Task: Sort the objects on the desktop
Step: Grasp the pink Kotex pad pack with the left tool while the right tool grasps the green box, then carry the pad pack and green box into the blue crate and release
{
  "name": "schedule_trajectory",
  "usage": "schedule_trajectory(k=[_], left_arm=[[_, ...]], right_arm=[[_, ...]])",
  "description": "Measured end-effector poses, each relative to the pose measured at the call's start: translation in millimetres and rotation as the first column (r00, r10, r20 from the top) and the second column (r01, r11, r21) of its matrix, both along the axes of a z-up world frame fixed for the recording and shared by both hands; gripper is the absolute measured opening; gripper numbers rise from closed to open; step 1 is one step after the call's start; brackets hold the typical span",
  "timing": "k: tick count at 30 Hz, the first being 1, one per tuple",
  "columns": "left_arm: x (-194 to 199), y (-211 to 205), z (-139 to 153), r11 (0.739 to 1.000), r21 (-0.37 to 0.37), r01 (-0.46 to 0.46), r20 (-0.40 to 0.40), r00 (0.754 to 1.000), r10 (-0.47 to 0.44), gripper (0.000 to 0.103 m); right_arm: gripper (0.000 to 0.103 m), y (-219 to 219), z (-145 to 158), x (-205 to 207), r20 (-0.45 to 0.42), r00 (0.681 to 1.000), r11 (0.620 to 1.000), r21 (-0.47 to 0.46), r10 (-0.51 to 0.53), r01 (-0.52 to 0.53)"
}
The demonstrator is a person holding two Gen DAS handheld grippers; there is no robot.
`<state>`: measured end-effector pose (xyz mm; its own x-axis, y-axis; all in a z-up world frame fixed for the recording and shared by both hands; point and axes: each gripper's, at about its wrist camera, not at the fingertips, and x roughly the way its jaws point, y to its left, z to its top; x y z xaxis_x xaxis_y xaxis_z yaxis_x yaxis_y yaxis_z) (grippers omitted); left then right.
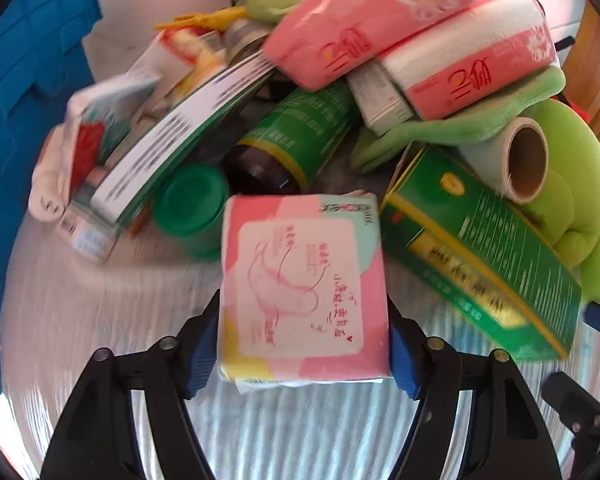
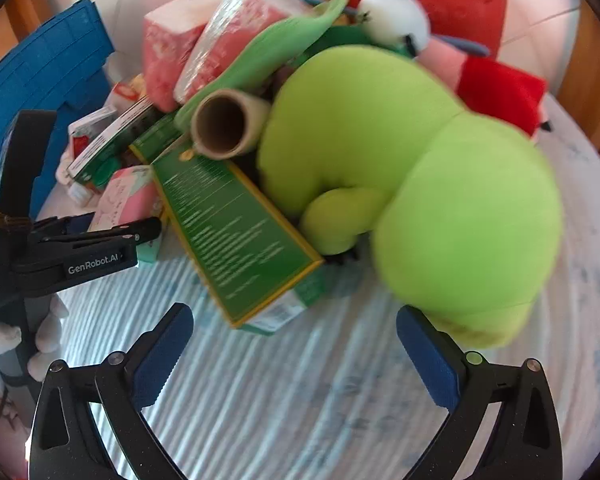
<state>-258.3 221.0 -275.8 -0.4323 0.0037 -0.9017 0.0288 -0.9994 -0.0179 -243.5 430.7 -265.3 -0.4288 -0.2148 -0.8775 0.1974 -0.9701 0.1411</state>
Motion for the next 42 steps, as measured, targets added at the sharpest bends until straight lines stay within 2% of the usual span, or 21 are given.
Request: schedule_trajectory(k=[6, 8, 11, 13, 15, 16, 18, 22, 24, 27, 30, 34, 36, 39, 42], left_arm=[[29, -19, -2, 1.0, 0.008, -0.029, 0.0, 1.0, 0.029, 0.07], [36, -21, -5, 1.0, 0.007, -0.029, -0.001, 1.0, 0.029, 0.07], [40, -21, -12, 0.999, 0.024, -0.037, -0.006, 0.999, 0.037, 0.071], [43, -16, -13, 1.0, -0.004, -0.029, -0.024, 0.999, 0.029, 0.071], [46, -13, -13, 0.999, -0.013, -0.031, -0.038, 0.999, 0.03, 0.071], [46, -13, -13, 0.999, -0.008, -0.034, -0.036, 0.999, 0.033, 0.071], [46, -13, -13, 0.999, -0.003, -0.035, -0.024, 0.999, 0.035, 0.071], [48, -9, -12, 0.999, -0.017, -0.031, -0.024, 0.999, 0.03, 0.07], [54, -7, -11, 0.999, -0.021, -0.041, -0.02, 0.999, 0.04, 0.069], [67, -6, -6, 0.999, -0.023, -0.044, -0.018, 0.999, 0.044, 0.068], [81, -7, 6, 0.999, -0.017, -0.049, -0.036, 0.998, 0.049, 0.068], [101, -5, 36, 0.999, -0.023, -0.039, -0.102, 0.994, 0.037, 0.068], [109, 0, 54, 0.998, -0.042, -0.037, -0.145, 0.989, 0.03, 0.068], [105, -23, 82, 0.998, -0.044, -0.034, -0.201, 0.979, 0.025, 0.068], [120, -25, 108, 0.998, -0.041, -0.038, -0.249, 0.968, 0.027, 0.068]], right_arm=[[0.103, -7, -14, -17, -0.019, 1.0, 1.0, -0.015, -0.022, 0.022], [0.103, -11, -23, -22, 0.001, 1.0, 1.0, -0.002, -0.014, 0.014], [0.103, -21, -30, -18, -0.014, 1.0, 0.999, 0.035, 0.012, -0.011], [0.102, -24, -36, -15, -0.014, 1.0, 0.999, 0.039, 0.024, -0.023], [0.088, -26, -35, -11, -0.036, 0.999, 0.999, 0.031, 0.035, -0.034], [0.085, -26, -32, -10, -0.046, 0.998, 0.999, 0.02, 0.036, -0.035], [0.074, -25, -27, -8, -0.071, 0.997, 0.999, 0.002, 0.039, -0.039], [0.071, -36, -24, -9, -0.096, 0.992, 0.996, 0.004, 0.086, -0.086], [0.065, -46, -28, -8, -0.09, 0.984, 0.988, 0.027, 0.152, -0.15], [0.059, -55, -21, 4, -0.099, 0.982, 0.987, 0.021, 0.163, -0.162], [0.056, -57, -10, 19, -0.116, 0.979, 0.986, 0.013, 0.169, -0.168], [0.054, -57, 18, 38, -0.158, 0.974, 0.986, -0.015, 0.164, -0.168], [0.052, -54, 33, 47, -0.19, 0.967, 0.985, -0.016, 0.168, -0.174], [0.052, -59, 56, 65, -0.25, 0.953, 0.984, -0.012, 0.171, -0.179], [0.052, -57, 82, 75, -0.311, 0.935, 0.982, -0.023, 0.17, -0.187]])
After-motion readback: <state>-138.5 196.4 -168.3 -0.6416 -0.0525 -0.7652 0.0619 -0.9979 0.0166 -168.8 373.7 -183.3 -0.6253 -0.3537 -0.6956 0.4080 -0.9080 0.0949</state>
